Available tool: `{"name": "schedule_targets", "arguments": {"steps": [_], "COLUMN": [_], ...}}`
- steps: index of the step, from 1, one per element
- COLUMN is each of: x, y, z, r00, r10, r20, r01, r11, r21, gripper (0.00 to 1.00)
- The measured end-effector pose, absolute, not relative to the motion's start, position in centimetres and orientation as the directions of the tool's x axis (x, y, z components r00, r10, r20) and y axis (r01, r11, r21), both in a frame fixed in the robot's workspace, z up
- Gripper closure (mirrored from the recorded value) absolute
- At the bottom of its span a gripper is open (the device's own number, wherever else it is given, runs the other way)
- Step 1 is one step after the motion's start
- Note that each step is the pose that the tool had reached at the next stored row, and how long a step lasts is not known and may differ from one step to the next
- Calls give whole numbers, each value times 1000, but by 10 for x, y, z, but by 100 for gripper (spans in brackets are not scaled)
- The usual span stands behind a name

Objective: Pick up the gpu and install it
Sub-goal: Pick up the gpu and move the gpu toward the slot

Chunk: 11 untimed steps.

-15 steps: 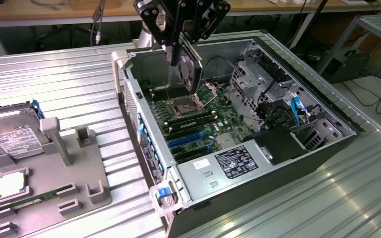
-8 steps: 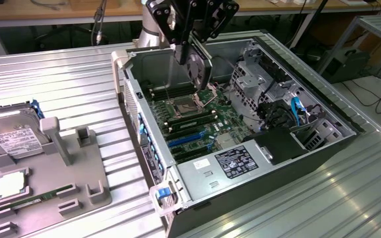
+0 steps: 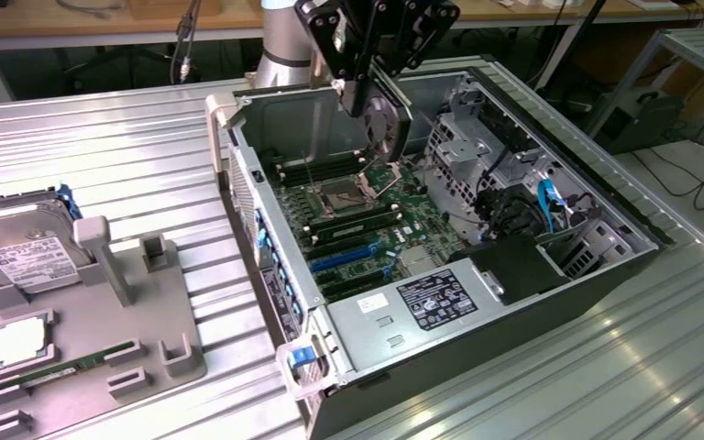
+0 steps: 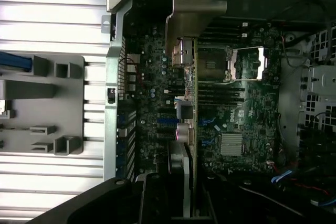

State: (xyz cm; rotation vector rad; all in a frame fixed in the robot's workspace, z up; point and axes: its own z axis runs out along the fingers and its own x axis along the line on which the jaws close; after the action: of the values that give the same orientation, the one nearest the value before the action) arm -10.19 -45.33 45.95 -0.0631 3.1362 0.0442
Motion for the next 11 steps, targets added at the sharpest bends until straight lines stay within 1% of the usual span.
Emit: {"name": "schedule_targets", "arguments": {"steps": [11], "x": [-80], "y": [-453], "z": [460], "r00": [-999], "r10": [-40], "r20": [-5], "r01": [-40], "r11": [999], "r21": [28], "gripper": [71]}}
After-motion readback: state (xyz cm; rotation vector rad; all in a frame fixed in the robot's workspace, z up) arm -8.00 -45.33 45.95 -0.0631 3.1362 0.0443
